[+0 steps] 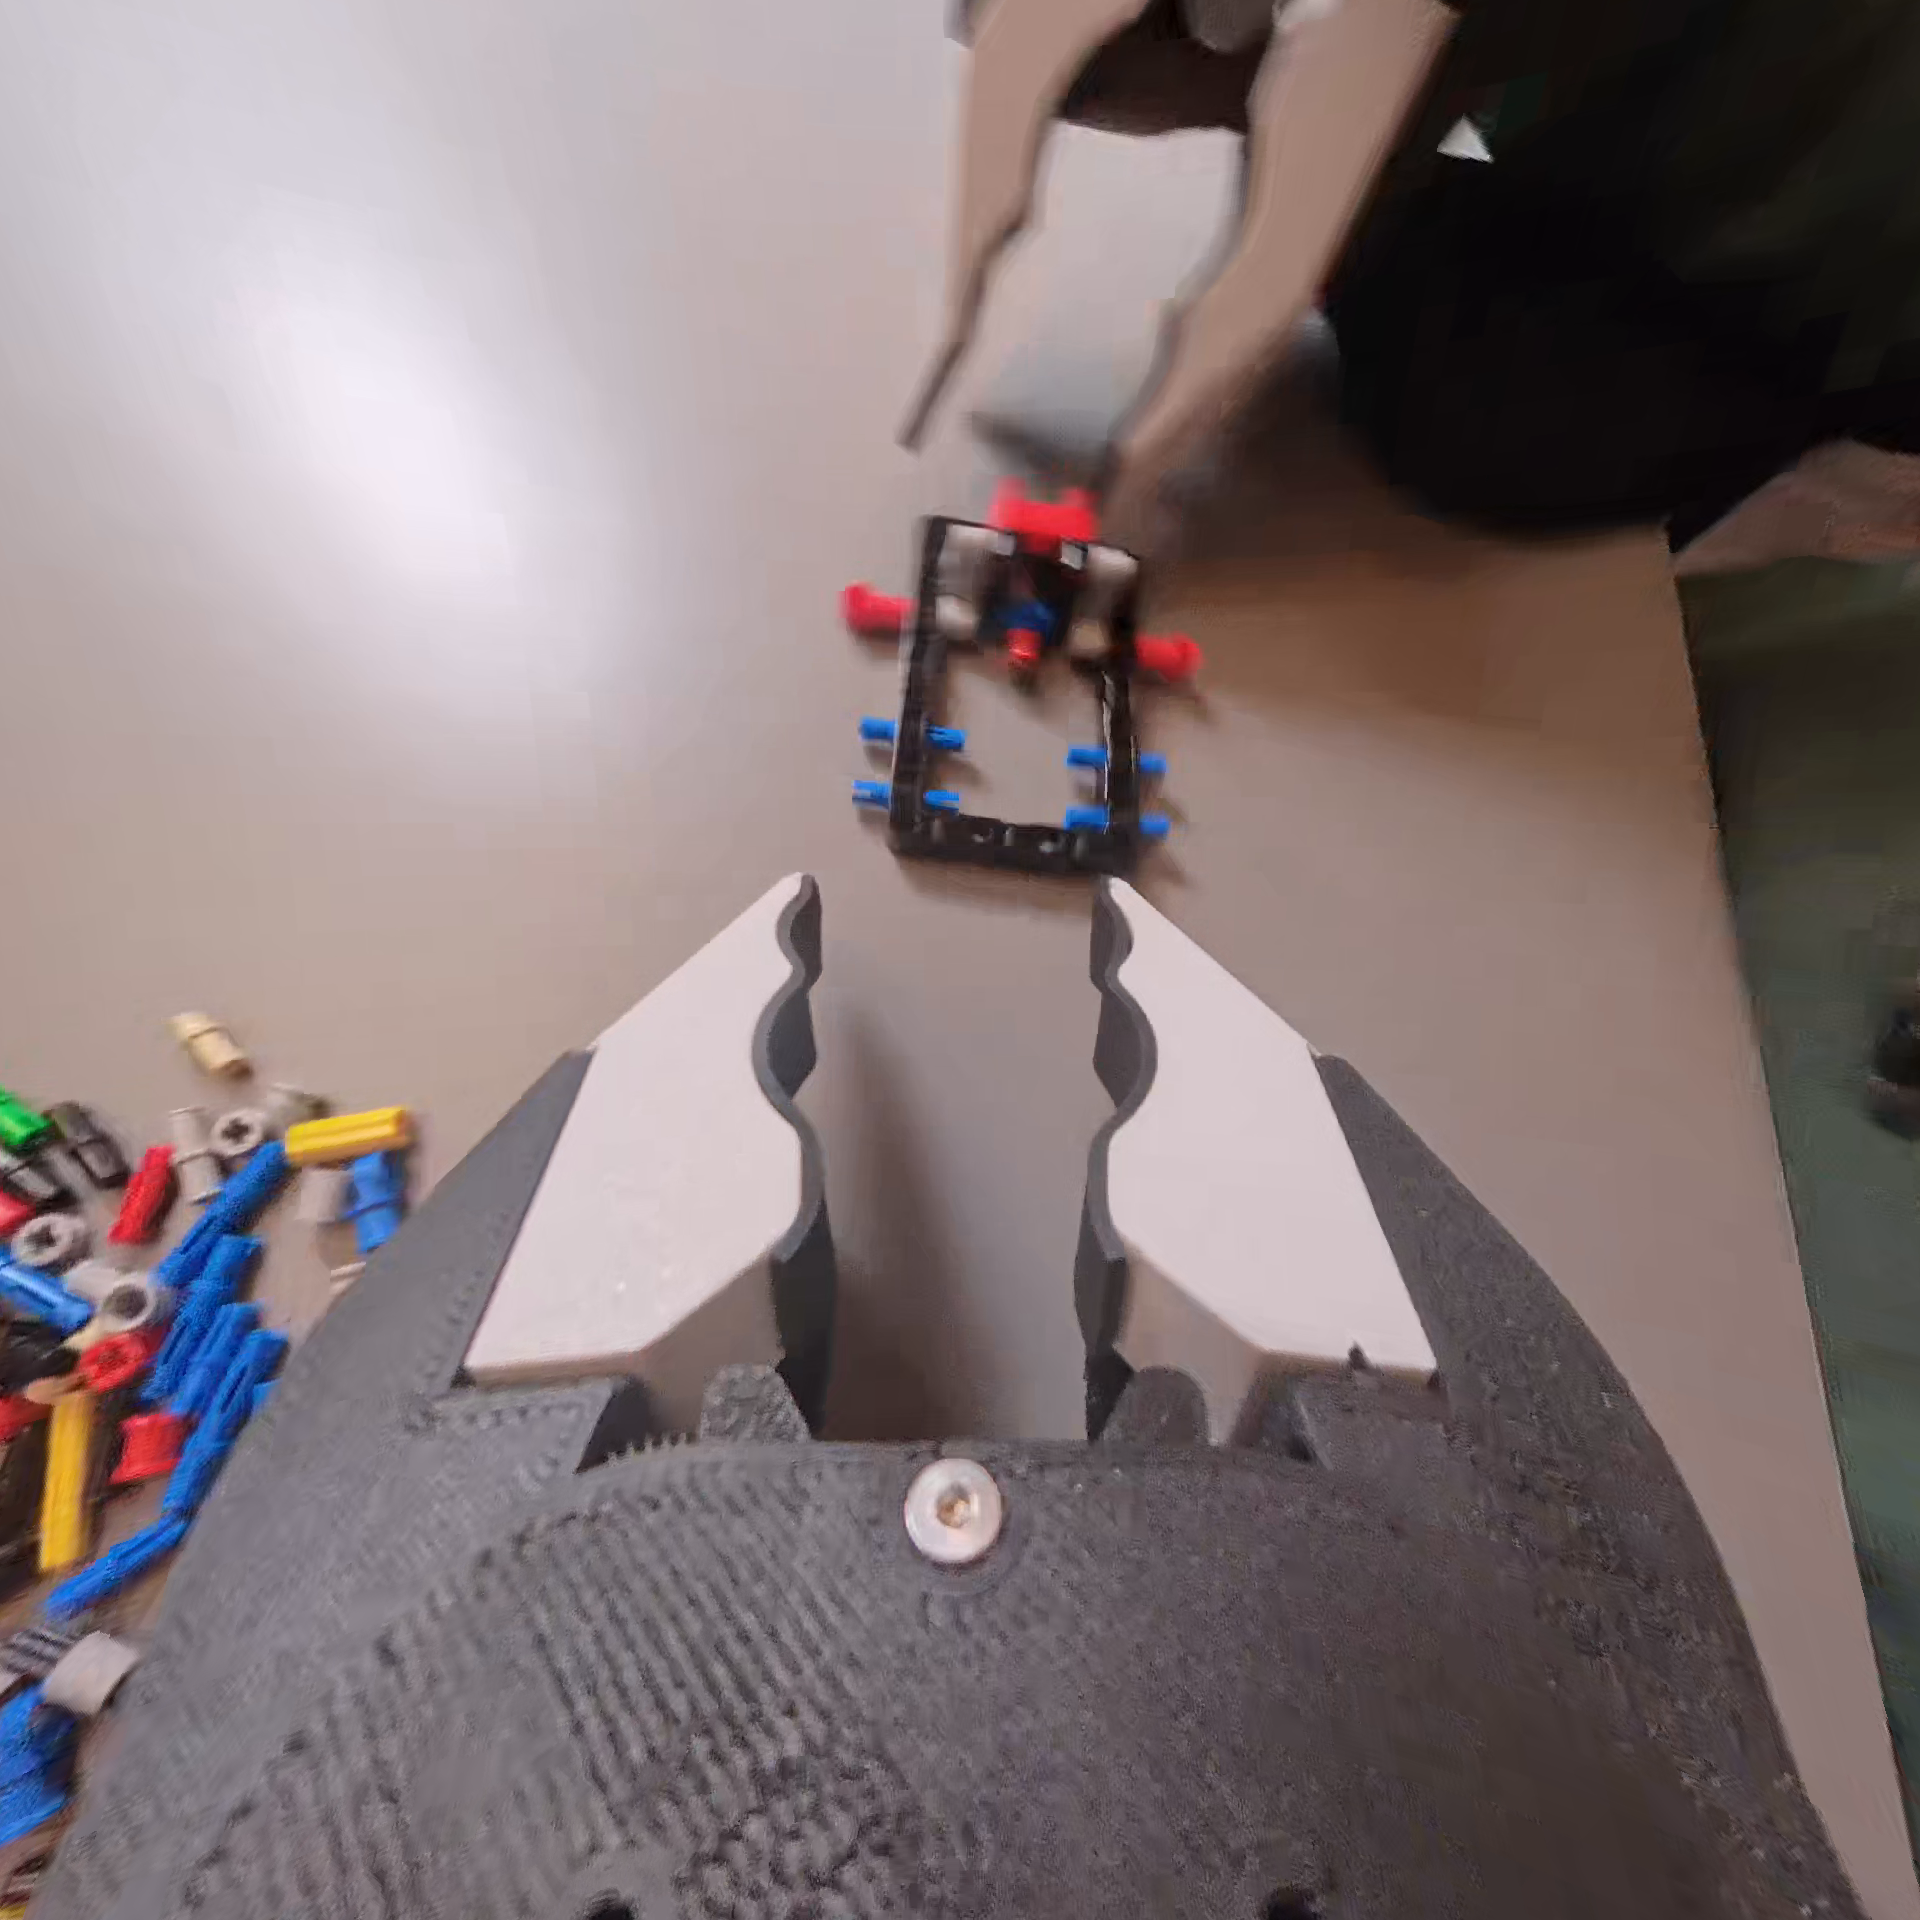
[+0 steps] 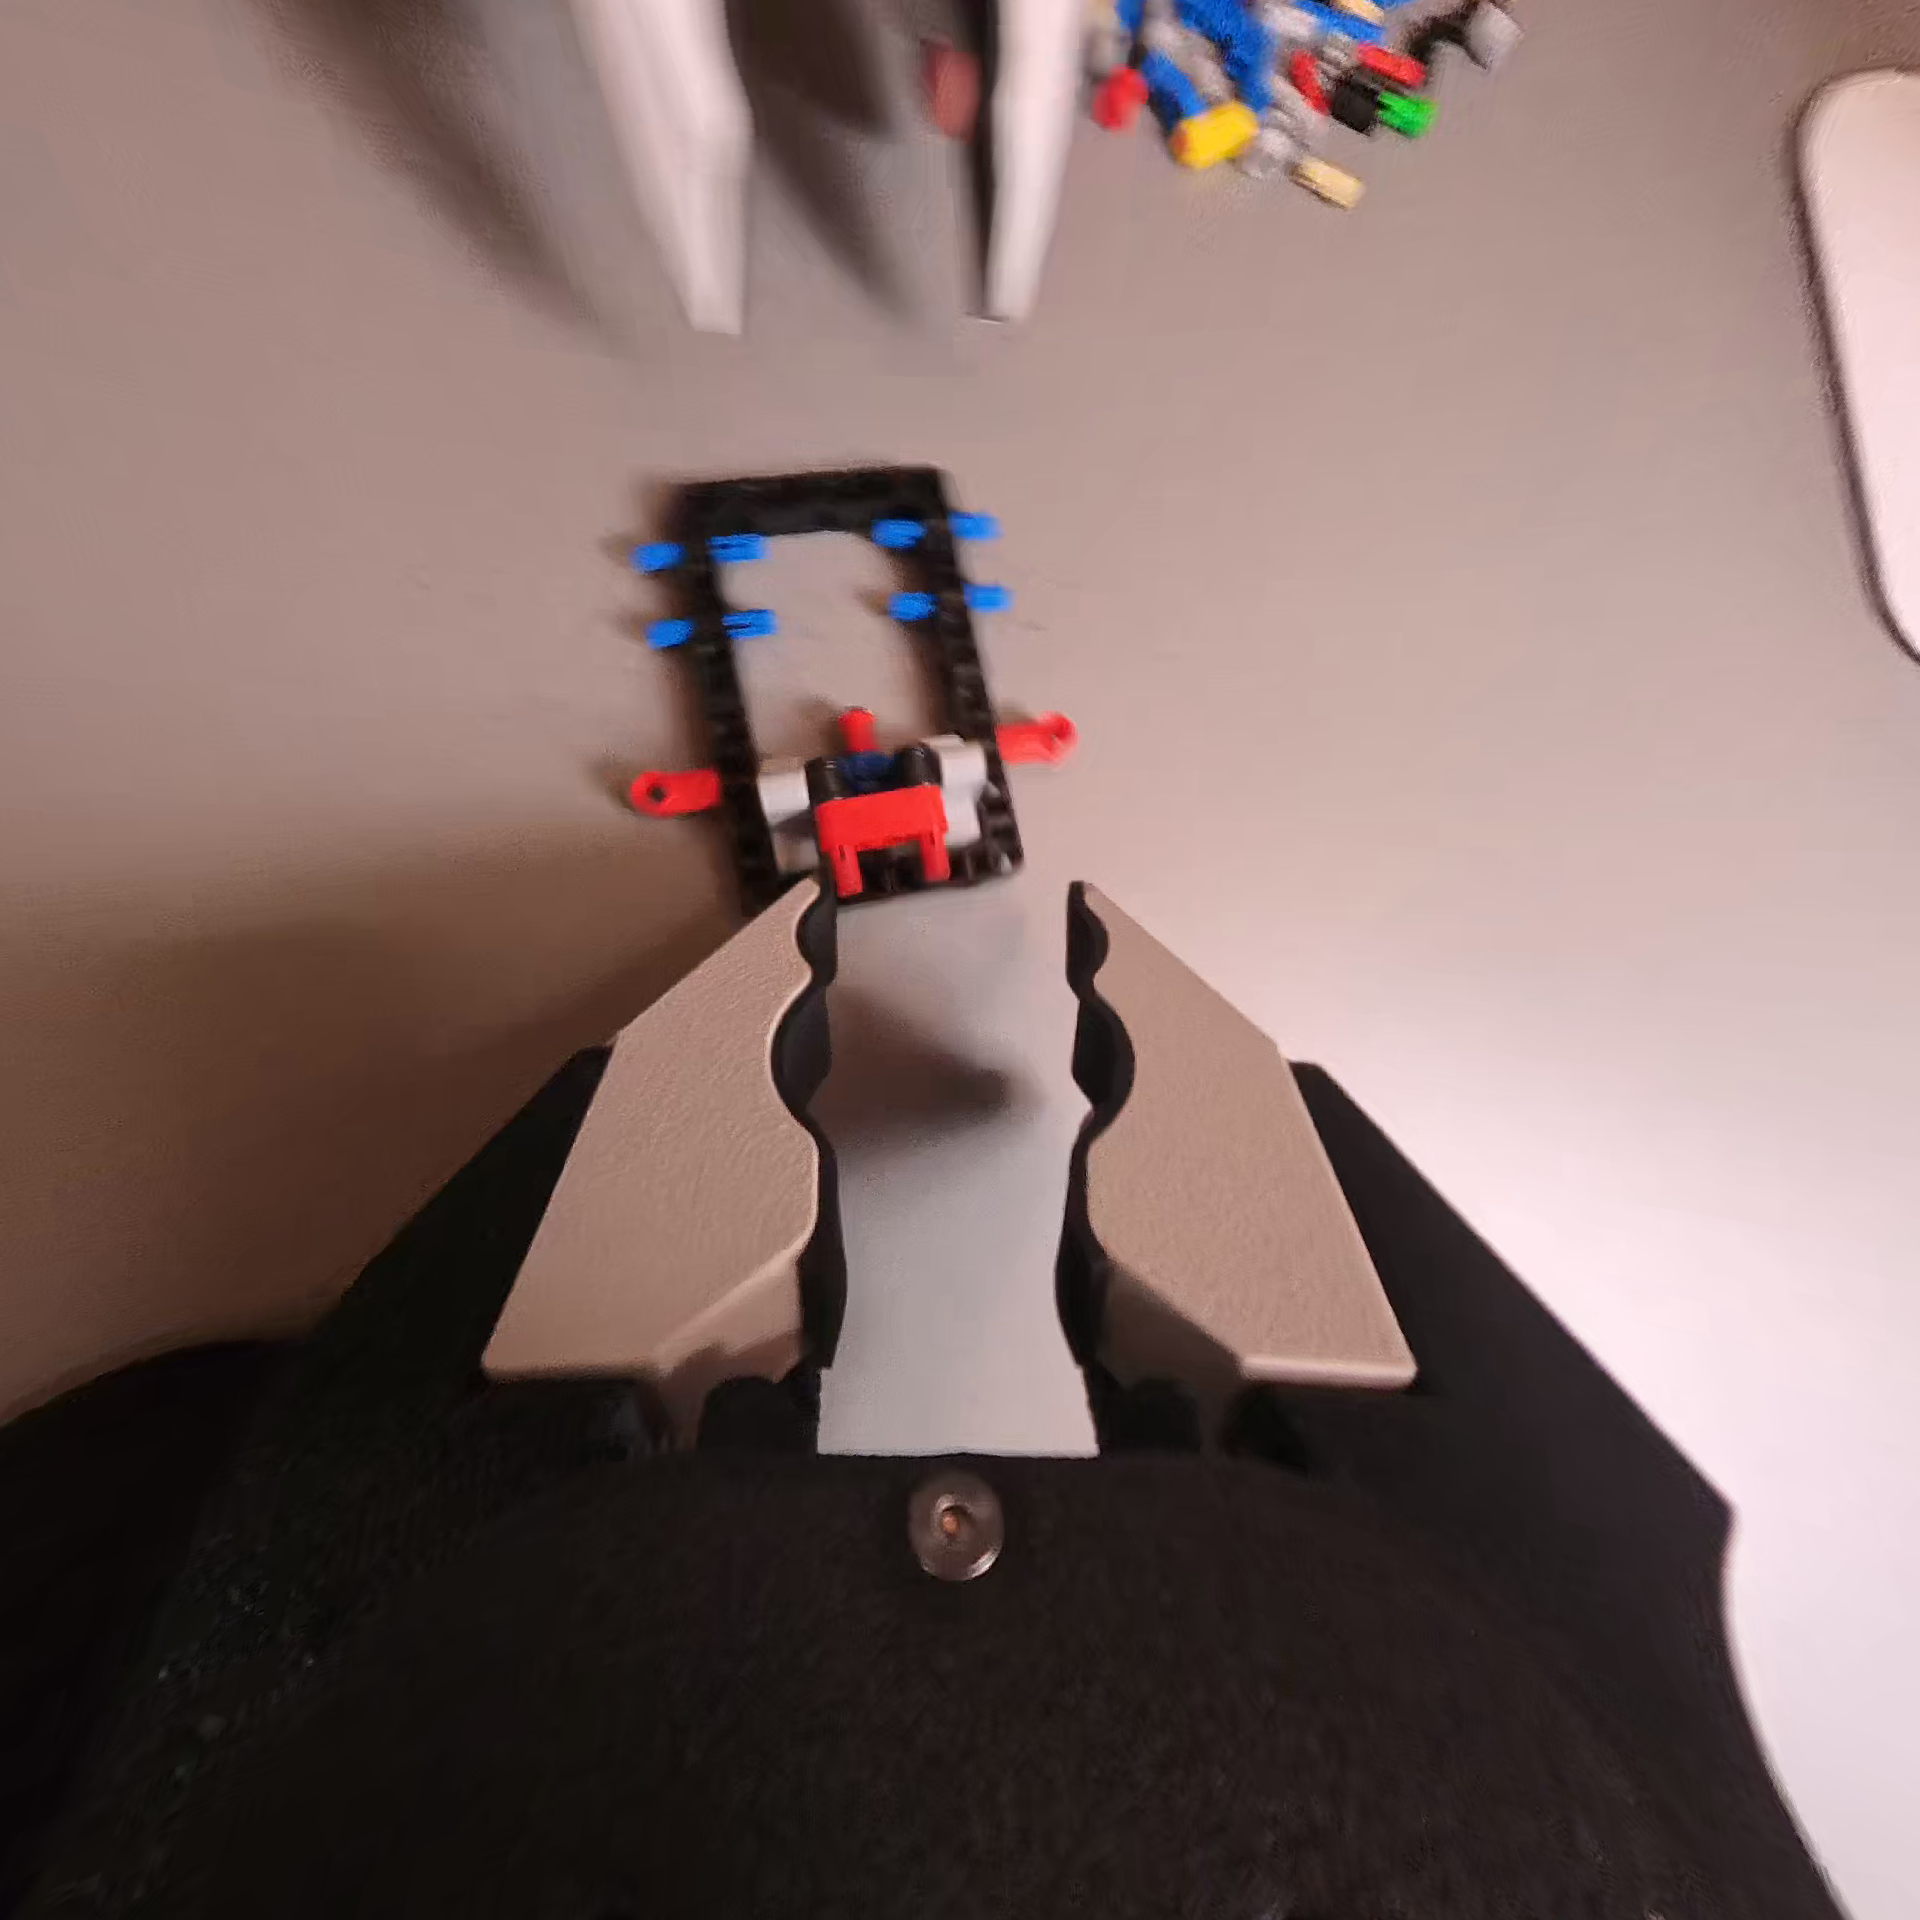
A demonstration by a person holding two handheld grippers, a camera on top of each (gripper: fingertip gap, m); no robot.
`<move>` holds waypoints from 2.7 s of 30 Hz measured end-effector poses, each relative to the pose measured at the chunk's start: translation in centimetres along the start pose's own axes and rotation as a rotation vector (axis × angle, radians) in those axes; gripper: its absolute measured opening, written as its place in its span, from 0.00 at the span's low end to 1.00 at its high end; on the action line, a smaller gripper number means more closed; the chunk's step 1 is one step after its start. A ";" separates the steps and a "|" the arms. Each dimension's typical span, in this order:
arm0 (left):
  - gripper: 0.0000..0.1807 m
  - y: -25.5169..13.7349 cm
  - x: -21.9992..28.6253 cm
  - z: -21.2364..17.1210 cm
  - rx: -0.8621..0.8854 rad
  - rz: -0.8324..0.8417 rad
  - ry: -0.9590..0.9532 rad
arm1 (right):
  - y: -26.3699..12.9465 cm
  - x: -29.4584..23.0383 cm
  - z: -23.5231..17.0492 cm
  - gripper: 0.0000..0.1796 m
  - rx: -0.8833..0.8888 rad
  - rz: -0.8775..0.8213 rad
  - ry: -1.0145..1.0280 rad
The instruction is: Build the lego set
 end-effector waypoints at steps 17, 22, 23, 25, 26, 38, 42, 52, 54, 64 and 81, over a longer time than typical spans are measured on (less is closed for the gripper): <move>0.25 3.3 3.9 -0.5 -0.123 -0.034 0.194 | -2.6 1.0 -0.2 0.21 0.069 0.010 0.084; 0.20 4.0 5.2 -0.1 -0.118 -0.070 0.191 | -1.7 -3.0 -0.2 0.28 -0.109 0.065 0.031; 0.21 4.2 5.6 0.0 -0.119 -0.074 0.192 | -1.8 -3.2 0.2 0.30 -0.111 0.042 0.047; 0.21 4.3 7.3 0.4 -0.082 -0.153 0.197 | -2.2 -4.3 0.5 0.35 -0.107 0.043 0.105; 0.21 4.3 8.0 0.7 -0.054 -0.189 0.206 | -2.4 -4.8 0.6 0.38 -0.099 0.033 0.130; 0.25 1.5 2.0 1.5 0.021 0.073 0.172 | 1.1 -4.5 0.4 0.42 -0.092 -0.180 0.377; 0.26 0.8 0.8 1.2 0.021 0.105 0.174 | 0.8 -2.0 -0.2 0.41 -0.162 0.015 0.040; 0.43 4.1 -3.4 2.3 -0.049 0.112 0.191 | 2.4 5.0 0.6 0.41 -0.422 0.355 -0.534; 0.45 4.8 -4.2 2.6 -0.071 0.106 0.185 | 2.6 6.0 0.7 0.43 -0.449 0.327 -0.554; 0.33 6.8 -6.2 3.8 -0.101 0.127 0.126 | -3.9 9.6 4.3 0.44 0.268 -0.089 0.077; 0.37 5.0 -11.7 4.7 -0.023 0.227 0.050 | -2.8 7.5 0.9 0.44 0.405 -0.285 0.477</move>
Point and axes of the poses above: each gripper's, where its closed fingertips meet, y out along the fingers, z out of its top, x = y × z across the jaws, the point moved 2 cm from there along -y, back along the fingers, and after that the axes turned 4 degrees about y, right-handed, at the moved point
